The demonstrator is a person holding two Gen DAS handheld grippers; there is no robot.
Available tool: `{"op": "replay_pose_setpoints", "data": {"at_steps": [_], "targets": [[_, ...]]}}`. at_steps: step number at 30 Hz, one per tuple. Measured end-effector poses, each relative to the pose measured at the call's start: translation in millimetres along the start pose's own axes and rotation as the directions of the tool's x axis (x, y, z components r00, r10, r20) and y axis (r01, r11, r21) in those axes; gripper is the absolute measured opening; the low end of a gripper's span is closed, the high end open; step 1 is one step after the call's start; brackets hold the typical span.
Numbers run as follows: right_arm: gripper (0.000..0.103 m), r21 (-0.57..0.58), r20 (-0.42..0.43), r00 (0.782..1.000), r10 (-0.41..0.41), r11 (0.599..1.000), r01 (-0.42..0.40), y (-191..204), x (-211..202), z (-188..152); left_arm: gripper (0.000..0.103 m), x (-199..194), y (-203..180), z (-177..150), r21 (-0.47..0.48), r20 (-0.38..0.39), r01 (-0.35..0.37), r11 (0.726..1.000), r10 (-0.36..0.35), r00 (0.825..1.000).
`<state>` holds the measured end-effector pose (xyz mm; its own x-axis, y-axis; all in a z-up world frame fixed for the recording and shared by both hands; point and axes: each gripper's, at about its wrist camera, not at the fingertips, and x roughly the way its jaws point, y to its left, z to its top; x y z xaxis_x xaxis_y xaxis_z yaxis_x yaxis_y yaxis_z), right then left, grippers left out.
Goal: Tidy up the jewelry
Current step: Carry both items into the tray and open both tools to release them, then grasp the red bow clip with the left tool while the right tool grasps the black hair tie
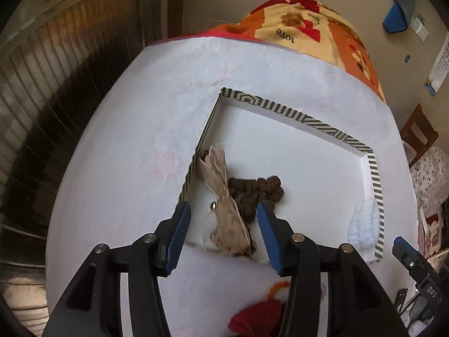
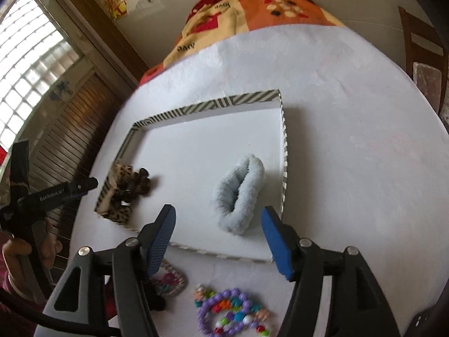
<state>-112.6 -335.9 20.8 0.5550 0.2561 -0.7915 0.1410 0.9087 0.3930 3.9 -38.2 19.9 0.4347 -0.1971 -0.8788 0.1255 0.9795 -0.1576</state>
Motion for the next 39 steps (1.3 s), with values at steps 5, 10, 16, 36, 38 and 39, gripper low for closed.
{"op": "replay_pose_setpoints", "data": {"at_steps": [5, 10, 16, 36, 38, 39], "targets": [[0.067, -0.039, 0.013, 1.0, -0.025, 0.999, 0.026, 14, -19, -15, 0.028, -22, -7, -19, 0.032, 0.031, -0.022, 0.999, 0.021, 0.999], [0.067, -0.098, 0.023, 0.999, -0.028, 0.995, 0.03, 26, -37, -34, 0.027, -40, -13, -42, 0.052, 0.053, -0.018, 0.998, 0.015, 0.998], [0.067, -0.135, 0.026, 0.999, -0.038, 0.99, 0.041, 30, -62, -55, 0.027, -57, -18, -70, 0.064, 0.054, -0.007, 0.998, 0.004, 0.999], [0.067, -0.173, -0.005, 1.0, -0.009, 0.985, 0.008, 33, -93, -99, 0.027, -84, -18, -132, 0.034, -0.006, 0.035, 0.999, -0.035, 0.999], [0.067, -0.182, -0.002, 1.0, -0.007, 0.983, 0.006, 36, -94, -100, 0.027, -85, -18, -133, 0.04, -0.003, 0.027, 0.999, -0.027, 1.0], [0.067, -0.183, 0.0, 1.0, -0.004, 0.983, 0.004, 38, -95, -100, 0.027, -85, -18, -134, 0.04, -0.004, 0.027, 0.999, -0.027, 1.0]]}}
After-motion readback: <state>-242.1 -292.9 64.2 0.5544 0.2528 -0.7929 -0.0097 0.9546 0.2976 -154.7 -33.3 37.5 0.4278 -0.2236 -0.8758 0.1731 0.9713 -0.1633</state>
